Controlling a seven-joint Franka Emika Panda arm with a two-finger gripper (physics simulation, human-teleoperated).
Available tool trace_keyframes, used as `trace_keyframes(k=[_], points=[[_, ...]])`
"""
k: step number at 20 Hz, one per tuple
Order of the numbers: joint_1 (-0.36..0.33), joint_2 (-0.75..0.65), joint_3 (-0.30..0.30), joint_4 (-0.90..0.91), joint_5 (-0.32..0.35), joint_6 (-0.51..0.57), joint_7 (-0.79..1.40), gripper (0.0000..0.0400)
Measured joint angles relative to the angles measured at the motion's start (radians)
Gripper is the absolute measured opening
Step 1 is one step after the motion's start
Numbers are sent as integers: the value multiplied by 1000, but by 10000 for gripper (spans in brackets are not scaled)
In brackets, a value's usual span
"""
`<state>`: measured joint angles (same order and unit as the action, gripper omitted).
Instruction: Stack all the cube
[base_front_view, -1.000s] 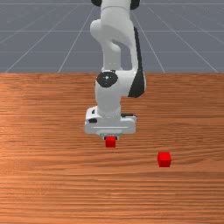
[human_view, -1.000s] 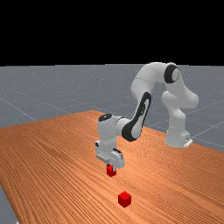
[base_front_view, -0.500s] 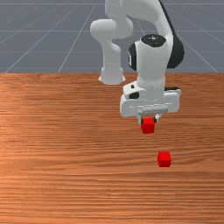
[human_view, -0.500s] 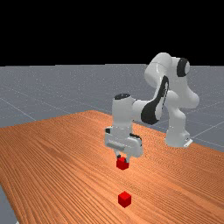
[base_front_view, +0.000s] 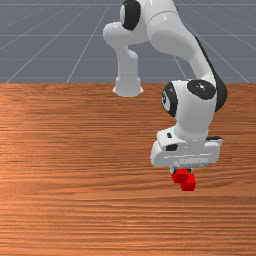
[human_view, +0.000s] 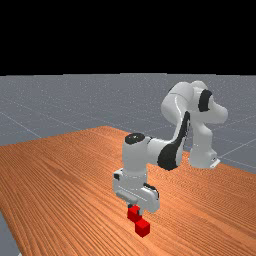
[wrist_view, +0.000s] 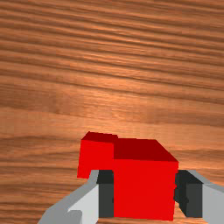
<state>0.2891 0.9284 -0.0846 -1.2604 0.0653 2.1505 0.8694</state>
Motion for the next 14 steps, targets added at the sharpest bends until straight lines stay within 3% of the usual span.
trace_keyframes(k=[6, 14], points=[[58, -33, 16, 24, -10, -52, 30, 190], [47, 10, 6, 34, -16, -40, 27, 190]])
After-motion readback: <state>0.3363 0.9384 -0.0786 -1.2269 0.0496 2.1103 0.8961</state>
